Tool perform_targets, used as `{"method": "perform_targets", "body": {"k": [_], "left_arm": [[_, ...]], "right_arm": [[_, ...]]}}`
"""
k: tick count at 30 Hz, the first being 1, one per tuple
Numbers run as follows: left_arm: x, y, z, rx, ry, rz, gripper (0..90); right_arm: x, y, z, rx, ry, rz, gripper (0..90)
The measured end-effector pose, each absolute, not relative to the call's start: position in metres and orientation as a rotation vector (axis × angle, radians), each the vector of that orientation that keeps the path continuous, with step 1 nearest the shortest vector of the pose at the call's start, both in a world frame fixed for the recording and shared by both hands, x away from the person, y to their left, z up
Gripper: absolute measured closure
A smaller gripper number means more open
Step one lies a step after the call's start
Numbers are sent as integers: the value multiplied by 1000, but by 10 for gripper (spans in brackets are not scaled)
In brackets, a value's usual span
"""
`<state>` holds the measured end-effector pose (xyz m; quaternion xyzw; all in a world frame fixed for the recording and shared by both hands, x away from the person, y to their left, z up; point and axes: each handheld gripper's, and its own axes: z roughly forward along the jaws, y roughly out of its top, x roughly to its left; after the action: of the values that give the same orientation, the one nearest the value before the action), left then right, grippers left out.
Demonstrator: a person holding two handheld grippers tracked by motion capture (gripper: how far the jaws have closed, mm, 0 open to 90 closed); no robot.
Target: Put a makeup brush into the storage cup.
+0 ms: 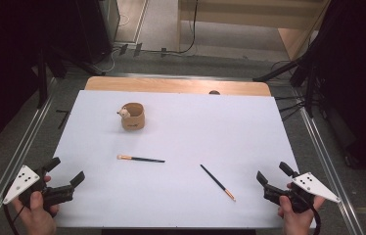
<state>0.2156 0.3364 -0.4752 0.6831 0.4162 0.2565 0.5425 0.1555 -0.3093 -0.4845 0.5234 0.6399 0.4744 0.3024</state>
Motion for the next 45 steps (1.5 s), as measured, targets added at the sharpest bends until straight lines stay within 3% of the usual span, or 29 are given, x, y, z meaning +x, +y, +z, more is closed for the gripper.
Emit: {"method": "perform_targets", "body": {"k": [23,30,41,45], "left_arm": [[214,330,-473,1614,982,601,0],[217,324,-474,1626,970,588,0],[220,317,-475,1642,958,577,0],[220,315,-475,1655,950,581,0]], "right_arm": [[179,-275,-472,1386,1946,1260,153],[193,-259,-473,1420,2150,1186,246],[215,-232,-475,1424,2408,1013,300],[224,-222,-472,1398,2455,895,357]]}}
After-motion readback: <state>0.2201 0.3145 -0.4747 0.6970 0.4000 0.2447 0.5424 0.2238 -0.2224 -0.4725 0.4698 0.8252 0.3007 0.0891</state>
